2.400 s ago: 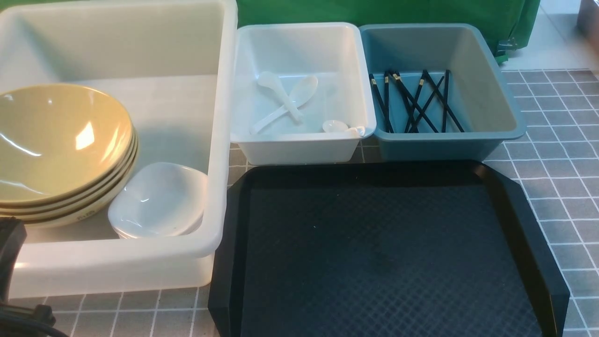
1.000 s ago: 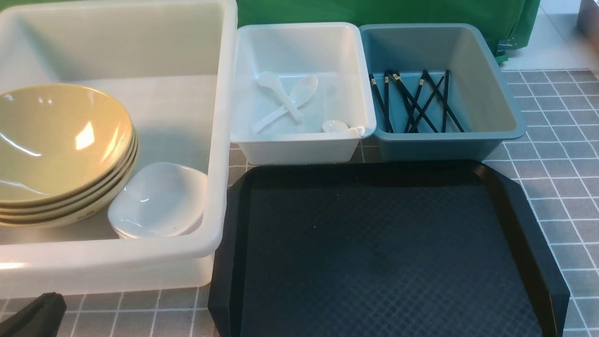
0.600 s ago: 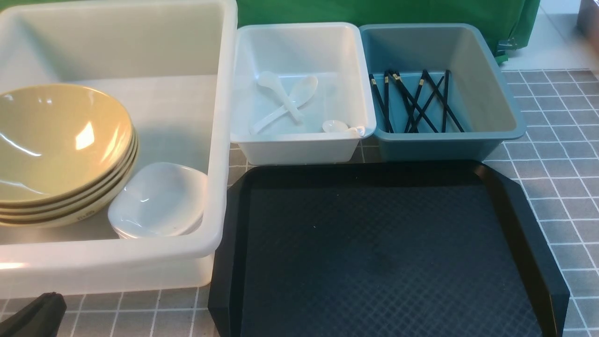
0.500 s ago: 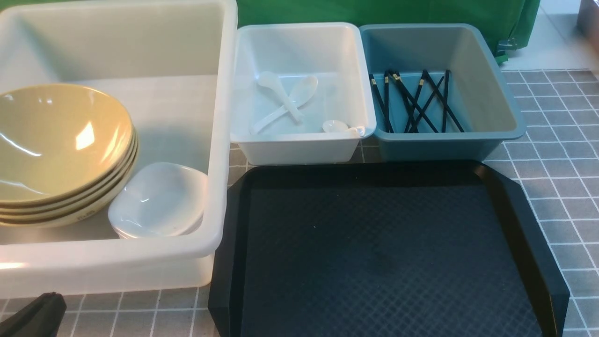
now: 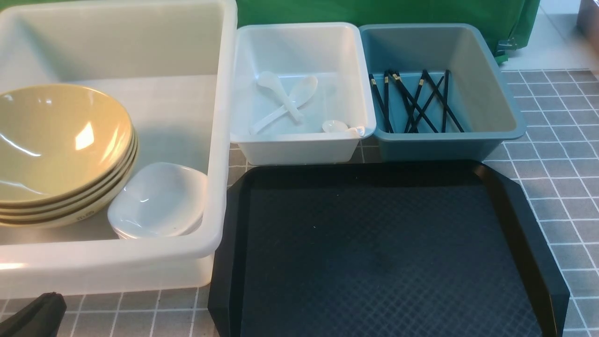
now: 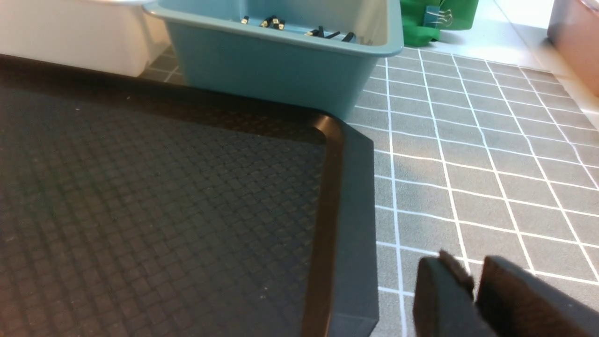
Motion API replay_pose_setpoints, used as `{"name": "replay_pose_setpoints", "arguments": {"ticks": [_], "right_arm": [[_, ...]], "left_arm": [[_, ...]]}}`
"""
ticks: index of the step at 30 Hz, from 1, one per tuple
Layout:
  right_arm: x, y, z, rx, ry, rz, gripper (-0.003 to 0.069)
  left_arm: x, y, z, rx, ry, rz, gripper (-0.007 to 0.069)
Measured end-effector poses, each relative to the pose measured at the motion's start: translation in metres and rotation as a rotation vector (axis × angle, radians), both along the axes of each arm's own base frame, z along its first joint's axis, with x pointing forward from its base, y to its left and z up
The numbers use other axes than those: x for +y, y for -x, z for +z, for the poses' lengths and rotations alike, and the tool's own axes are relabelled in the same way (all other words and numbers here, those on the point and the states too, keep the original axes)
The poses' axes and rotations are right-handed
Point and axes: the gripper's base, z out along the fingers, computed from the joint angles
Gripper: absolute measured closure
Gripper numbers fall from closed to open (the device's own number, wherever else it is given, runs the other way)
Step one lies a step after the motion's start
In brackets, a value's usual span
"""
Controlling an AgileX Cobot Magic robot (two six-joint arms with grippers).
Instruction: On grey table put chopsticks spoon bowls plates into blue grey white boxes.
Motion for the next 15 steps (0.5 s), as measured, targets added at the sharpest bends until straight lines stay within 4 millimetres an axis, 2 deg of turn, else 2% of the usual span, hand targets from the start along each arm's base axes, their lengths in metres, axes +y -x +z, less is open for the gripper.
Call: {"name": "replay_pose_setpoints", "arguments": {"ticks": [15], "right_arm": [[0.0,0.0,0.0,0.0,0.0,0.0,0.0498]], "left_arm": [[0.0,0.0,0.0,0.0,0.0,0.0,0.0633]]}}
